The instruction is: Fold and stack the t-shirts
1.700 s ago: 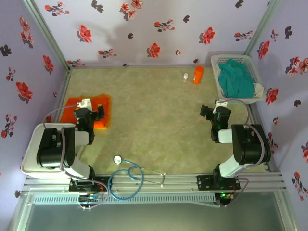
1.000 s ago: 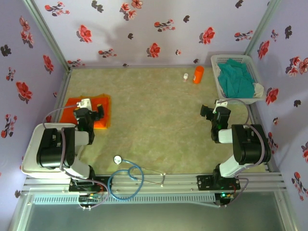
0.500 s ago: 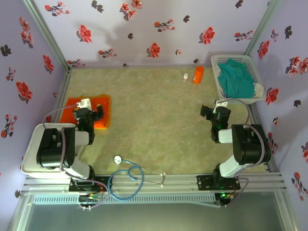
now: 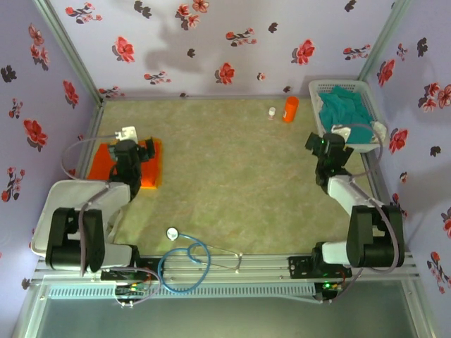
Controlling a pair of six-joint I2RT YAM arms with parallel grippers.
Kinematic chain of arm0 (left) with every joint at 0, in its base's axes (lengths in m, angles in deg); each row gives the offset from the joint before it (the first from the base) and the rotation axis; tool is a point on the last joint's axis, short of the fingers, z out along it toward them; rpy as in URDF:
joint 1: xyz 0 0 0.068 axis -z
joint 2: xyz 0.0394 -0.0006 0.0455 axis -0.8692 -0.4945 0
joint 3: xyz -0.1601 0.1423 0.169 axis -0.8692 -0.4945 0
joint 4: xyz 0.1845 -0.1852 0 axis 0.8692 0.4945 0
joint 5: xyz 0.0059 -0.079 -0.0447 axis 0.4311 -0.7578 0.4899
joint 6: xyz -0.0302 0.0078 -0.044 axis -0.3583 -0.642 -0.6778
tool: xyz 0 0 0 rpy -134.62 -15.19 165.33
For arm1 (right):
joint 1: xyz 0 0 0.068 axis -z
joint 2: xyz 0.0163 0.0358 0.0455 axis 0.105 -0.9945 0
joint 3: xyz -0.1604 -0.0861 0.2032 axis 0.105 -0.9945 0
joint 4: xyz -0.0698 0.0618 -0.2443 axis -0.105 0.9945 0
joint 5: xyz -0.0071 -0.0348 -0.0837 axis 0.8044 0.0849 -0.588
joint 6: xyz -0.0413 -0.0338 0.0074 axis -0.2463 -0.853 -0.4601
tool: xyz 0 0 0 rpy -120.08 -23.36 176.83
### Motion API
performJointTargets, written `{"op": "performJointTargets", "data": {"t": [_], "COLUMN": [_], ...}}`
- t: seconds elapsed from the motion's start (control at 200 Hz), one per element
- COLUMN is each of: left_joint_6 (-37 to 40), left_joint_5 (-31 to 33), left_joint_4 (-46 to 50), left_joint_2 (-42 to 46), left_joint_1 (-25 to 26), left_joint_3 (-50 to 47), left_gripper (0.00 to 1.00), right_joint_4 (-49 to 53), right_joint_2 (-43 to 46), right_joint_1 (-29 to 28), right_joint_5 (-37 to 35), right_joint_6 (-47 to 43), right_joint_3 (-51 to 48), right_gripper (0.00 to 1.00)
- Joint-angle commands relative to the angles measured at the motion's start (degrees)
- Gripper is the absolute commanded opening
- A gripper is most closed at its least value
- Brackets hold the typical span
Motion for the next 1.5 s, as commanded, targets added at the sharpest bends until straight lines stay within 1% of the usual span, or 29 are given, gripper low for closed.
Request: {"op": "performJointTargets", "data": {"t": [0.0,0.075,0.14,0.25,0.345,0.405,0.645,0.855,0.89,0.925,1.035,1.06,1.07,1.175,1.295,1.315,1.395,1.43,1.46,1.48,1.485,1.49], "left_joint_6": [-7.4,-11.4,-13.4,-14.0,-14.8,-15.7,-17.7,-20.6,-21.1,-21.5,-21.9,-21.8,-21.8,-21.4,-20.7,-20.7,-20.4,-20.5,-20.5,-20.5,-20.5,-20.5], "left_joint_5": [3.3,0.8,-1.9,-6.0,-9.1,-10.5,-11.7,-12.9,-12.9,-12.9,-13.1,-13.1,-13.2,-13.1,-13.0,-13.0,-13.0,-13.0,-13.1,-13.1,-13.1,-13.1], "left_joint_4": [19.1,27.9,33.7,40.5,42.6,43.7,44.1,40.1,39.5,39.4,39.7,39.8,39.8,40.1,40.7,40.8,40.8,40.9,41.0,41.1,41.1,41.1], "left_joint_2": [2.0,1.5,0.6,-0.6,-0.6,-0.4,0.0,-1.2,-1.6,-2.1,-3.7,-3.9,-4.0,-4.0,-4.1,-4.1,-4.4,-4.5,-4.6,-4.7,-4.7,-4.7], "left_joint_1": [1.0,2.0,3.3,5.9,8.3,10.0,18.2,24.8,25.8,26.6,28.2,28.4,28.5,28.8,28.9,28.8,28.9,28.9,28.9,28.9,28.9,28.9], "left_joint_3": [7.6,13.0,16.9,20.8,21.2,21.1,17.4,13.3,12.8,12.6,12.7,12.7,12.7,12.8,13.0,13.0,13.1,13.2,13.2,13.3,13.3,13.3], "left_gripper": [0.97,0.97,0.98,0.98,0.98,0.98,0.97,0.97,0.97,0.97,0.97,0.97,0.97,0.97,0.97,0.97,0.97,0.97,0.97,0.97,0.97,0.97], "right_joint_4": [24.9,33.7,37.7,38.2,38.0,38.2,42.9,44.0,45.1,48.3,53.1,53.9,53.9,53.5,53.7,53.6,52.9,52.9,53.3,53.4,53.4,53.4], "right_joint_2": [-2.6,-6.4,-8.9,-13.0,-18.1,-21.7,-37.0,-46.6,-48.4,-50.8,-57.0,-57.9,-58.2,-59.3,-59.5,-59.5,-59.6,-59.8,-60.0,-60.0,-59.9,-59.9], "right_joint_1": [0.6,1.3,2.6,4.9,6.7,7.0,9.7,11.4,11.7,12.0,12.2,12.1,12.0,11.8,11.8,11.8,11.8,11.8,11.9,11.8,11.8,11.8], "right_joint_5": [-7.6,-6.7,-5.2,-2.2,-0.1,-0.2,2.0,1.6,1.7,1.2,2.0,2.0,3.3,5.5,7.3,7.4,8.3,8.6,8.7,8.7,8.7,8.7], "right_joint_6": [9.2,11.8,14.5,18.1,21.1,21.3,21.9,20.6,20.3,20.2,17.3,16.4,15.9,14.4,14.1,14.1,13.7,13.4,13.3,13.3,13.3,13.3], "right_joint_3": [11.9,20.2,25.2,30.3,35.1,38.6,53.7,62.4,64.4,67.8,75.4,76.9,77.2,78.1,77.7,77.4,76.3,76.2,76.4,76.3,76.3,76.3], "right_gripper": [0.99,0.99,0.99,0.99,0.99,0.99,0.96,0.91,0.91,0.90,0.89,0.87,0.86,0.80,0.77,0.76,0.64,0.54,0.44,0.36,0.32,0.32]}}
